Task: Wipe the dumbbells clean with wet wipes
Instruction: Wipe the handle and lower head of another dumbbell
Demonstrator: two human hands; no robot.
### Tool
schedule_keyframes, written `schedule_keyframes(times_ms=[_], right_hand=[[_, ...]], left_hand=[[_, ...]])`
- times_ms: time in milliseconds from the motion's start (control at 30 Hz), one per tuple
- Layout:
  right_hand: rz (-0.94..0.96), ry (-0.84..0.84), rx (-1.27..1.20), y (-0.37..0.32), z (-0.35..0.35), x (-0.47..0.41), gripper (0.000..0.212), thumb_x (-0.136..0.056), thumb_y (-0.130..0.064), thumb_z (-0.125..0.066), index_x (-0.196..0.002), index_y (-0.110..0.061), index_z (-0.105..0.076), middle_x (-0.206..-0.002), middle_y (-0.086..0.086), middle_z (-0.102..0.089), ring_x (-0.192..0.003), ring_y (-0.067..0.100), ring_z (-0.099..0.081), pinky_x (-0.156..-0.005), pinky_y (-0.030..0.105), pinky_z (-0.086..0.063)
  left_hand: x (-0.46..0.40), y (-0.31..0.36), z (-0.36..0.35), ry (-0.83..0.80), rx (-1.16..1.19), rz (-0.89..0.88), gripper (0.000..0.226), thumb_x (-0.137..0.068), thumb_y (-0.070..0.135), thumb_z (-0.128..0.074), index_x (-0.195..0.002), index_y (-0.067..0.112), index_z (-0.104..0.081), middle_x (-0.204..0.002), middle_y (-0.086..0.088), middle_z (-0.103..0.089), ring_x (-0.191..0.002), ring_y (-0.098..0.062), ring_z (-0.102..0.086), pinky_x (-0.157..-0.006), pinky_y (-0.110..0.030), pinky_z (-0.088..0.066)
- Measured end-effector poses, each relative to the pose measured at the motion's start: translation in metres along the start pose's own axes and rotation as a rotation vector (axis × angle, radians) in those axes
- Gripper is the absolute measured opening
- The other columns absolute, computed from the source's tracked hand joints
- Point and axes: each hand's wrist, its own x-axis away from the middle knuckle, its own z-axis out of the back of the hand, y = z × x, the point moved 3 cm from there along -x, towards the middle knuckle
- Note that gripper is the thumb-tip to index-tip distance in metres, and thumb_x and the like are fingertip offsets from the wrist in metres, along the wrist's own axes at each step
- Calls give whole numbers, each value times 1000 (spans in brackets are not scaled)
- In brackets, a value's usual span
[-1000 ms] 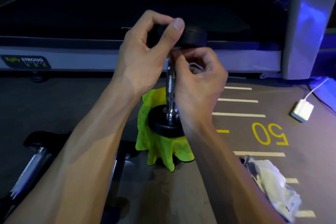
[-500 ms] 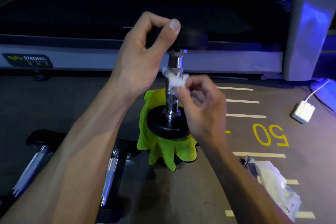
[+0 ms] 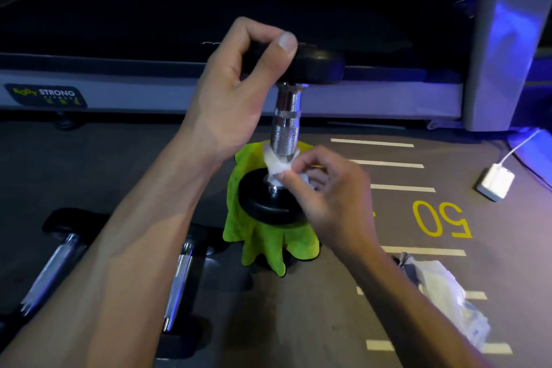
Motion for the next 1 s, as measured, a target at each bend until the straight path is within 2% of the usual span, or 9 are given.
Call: schedule_keyframes(times_ms=[167,233,300,400,467,567,700,833,1000], right_hand=[[15,113,-294,-21,0,-25,21,-87,-2,-79,-82,-13,-62,-79,11,-70,-71,15,-68,-69,37,-58],[-5,87,-303,-13,-3,-19,23,-88,-1,-78,-84,-15,-61,-84,11,-73,-79,21,-75,-75,36,-60],[-28,9,-193,-2,-1,-12,21,-86,-5,-81,-82,-14,-63,-86,16,-74,-83,31,-76,-81,46,-62],[-66,-114,60,3,10,-1,16,-84,-19,-85,-80,-15,-70,-80,0,-77,-81,13,-76,-79,37,-59],[-8,-80,262,-5,13,7,17,-84,-28,-83,-77,-19,-71,-73,-6,-75,-70,11,-70,-65,28,-52],[149,41,605,-22,2,21,22,-89,-36,-75,-76,-20,-67,-57,1,-62,-53,29,-50,-49,32,-35],[308,126,828,-42,-16,27,15,-85,-30,-70,-74,-20,-69,-47,2,-57,-39,31,-54,-44,24,-21],[317,139,890,-40,-11,36,20,-87,-29,-81,-76,-18,-68,-53,1,-61,-43,27,-58,-43,25,-22],[329,113,698,-40,-16,47,32,-97,-44,-59,-75,-23,-68,-64,-1,-67,-55,21,-59,-43,33,-42]], left_hand=[[1,1,-3,-29,-55,-38,6,-106,29,-54,-105,26,-59,-97,14,-61,-88,5,-56,-83,-16,-44],[2,3,-2,-26,-122,-84,5,-108,27,-52,-107,26,-57,-97,15,-58,-90,7,-55,-83,-14,-43],[3,3,3,19,-207,-129,7,-107,33,-54,-109,28,-59,-105,13,-60,-104,-1,-60,-91,-21,-45],[4,2,5,75,-229,-115,10,-103,43,-60,-106,34,-62,-105,1,-66,-98,-7,-61,-86,-29,-48],[6,4,2,91,-219,-88,14,-100,45,-65,-106,33,-65,-102,0,-68,-92,-6,-61,-83,-29,-48],[8,7,-1,157,-229,-71,23,-94,51,-72,-103,30,-71,-98,0,-71,-89,-9,-64,-83,-37,-53],[8,8,2,232,-234,-58,31,-88,55,-78,-101,27,-76,-97,-2,-75,-91,-17,-72,-86,-48,-58],[11,11,2,264,-232,-50,28,-84,56,-81,-98,32,-76,-96,-1,-76,-89,-12,-72,-82,-38,-58],[15,18,0,275,-247,-66,24,-82,55,-83,-93,36,-74,-97,-1,-75,-86,-6,-70,-80,-26,-55]])
